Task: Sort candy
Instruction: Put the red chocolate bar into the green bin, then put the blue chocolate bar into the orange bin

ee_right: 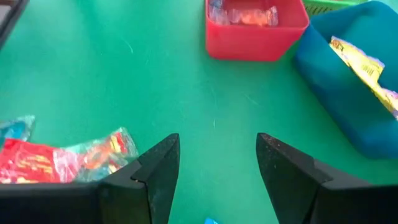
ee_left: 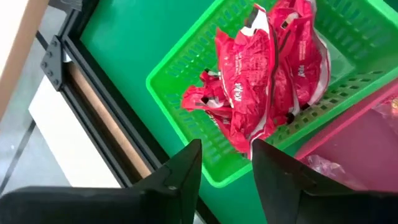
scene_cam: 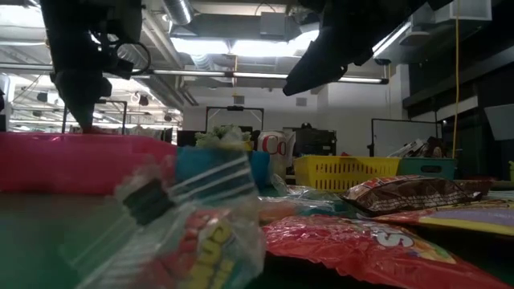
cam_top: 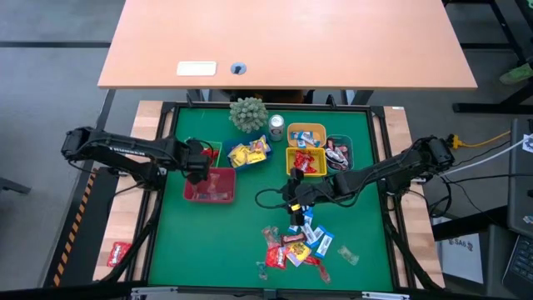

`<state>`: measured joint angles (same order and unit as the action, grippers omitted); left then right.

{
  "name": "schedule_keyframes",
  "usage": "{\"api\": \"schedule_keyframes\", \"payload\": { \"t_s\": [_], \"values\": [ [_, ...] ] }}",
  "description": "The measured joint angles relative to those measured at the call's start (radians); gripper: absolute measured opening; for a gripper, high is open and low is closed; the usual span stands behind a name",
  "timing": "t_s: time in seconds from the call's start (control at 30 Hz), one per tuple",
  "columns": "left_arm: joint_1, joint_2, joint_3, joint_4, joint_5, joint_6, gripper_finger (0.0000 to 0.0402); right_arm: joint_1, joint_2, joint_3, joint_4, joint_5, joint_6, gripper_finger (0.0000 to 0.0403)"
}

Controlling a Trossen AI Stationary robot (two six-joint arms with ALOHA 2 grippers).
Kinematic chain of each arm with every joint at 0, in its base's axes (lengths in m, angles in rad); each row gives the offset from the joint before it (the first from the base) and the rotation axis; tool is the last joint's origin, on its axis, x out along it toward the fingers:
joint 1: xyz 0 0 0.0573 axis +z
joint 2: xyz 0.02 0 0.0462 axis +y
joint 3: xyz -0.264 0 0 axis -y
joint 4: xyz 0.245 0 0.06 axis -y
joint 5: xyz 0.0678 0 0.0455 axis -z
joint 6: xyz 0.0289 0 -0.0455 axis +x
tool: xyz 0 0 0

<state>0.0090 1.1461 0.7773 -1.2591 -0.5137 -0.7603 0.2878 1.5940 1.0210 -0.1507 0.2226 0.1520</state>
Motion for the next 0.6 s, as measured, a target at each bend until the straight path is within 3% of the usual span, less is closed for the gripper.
{"api": "schedule_keyframes", "payload": {
  "t_s": [0.4,0.6],
  "values": [
    [-0.001,0.0,0.108,0.011,0.013,-0.045,0.0131,0.0,0.0,-0.001,-0.24,-0.001,0.173,0.0211],
    [-0.002,0.0,0.159,0.112,0.025,-0.045,0.0131,0.0,0.0,-0.001,-0.364,0.013,0.26,0.0211]
  ]
}}
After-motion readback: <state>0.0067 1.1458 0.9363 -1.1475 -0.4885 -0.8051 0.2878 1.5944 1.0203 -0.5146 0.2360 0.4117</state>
